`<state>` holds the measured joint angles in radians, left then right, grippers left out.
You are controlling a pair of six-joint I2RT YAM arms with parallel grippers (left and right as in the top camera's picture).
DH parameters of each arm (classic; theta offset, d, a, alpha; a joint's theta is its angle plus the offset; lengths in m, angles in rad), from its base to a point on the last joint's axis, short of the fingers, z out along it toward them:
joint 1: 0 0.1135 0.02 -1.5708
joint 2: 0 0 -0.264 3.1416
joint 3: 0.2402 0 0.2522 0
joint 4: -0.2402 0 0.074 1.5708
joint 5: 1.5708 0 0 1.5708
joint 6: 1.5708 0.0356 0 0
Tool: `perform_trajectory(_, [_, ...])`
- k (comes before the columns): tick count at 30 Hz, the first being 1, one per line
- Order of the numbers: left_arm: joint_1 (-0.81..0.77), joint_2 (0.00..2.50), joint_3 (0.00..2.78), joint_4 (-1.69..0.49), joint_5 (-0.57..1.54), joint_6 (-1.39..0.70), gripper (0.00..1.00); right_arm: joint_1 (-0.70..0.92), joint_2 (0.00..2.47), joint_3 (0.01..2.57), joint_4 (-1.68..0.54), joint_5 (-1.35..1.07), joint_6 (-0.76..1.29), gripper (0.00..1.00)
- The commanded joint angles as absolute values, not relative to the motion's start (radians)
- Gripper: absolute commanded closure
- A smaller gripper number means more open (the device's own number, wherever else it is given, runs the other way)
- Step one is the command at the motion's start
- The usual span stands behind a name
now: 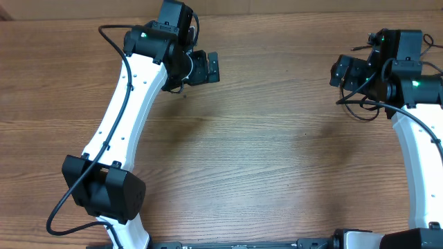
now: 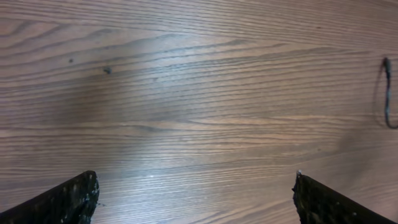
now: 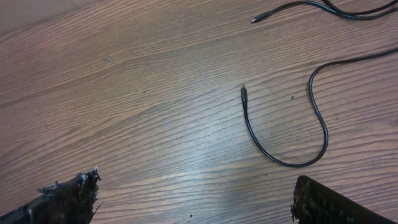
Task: Untangle cables
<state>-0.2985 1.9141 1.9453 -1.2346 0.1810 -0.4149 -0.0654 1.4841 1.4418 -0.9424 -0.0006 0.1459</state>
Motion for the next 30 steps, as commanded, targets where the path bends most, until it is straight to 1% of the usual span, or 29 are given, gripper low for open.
perform_trajectory(1, [-0.293,1.886,1.952,-1.238,0.124,-0.407,0.0,-0.065,1.485,1.465,-0.937,-0.002,0.153,0.0])
perform_trajectory(11, [-0.31,1.687,1.943,-1.212,0.033,-0.384,0.0,-0.065,1.485,1.465,-0.937,-0.002,0.153,0.0])
perform_trajectory(18, [-0.406,1.49,1.862,-1.11,-0.125,-0.381,0.01,-0.065,1.485,1.465,-0.937,-0.002,0.153,0.0])
perform_trajectory(23, [-0.427,1.332,1.725,-1.003,-0.144,-0.381,0.0,-0.065,1.485,1.465,-0.937,-0.002,0.153,0.0])
perform_trajectory(30, [-0.425,1.102,1.383,-0.722,-0.171,-0.364,0.0,-0.065,1.484,1.465,-0.937,-0.002,0.153,0.0])
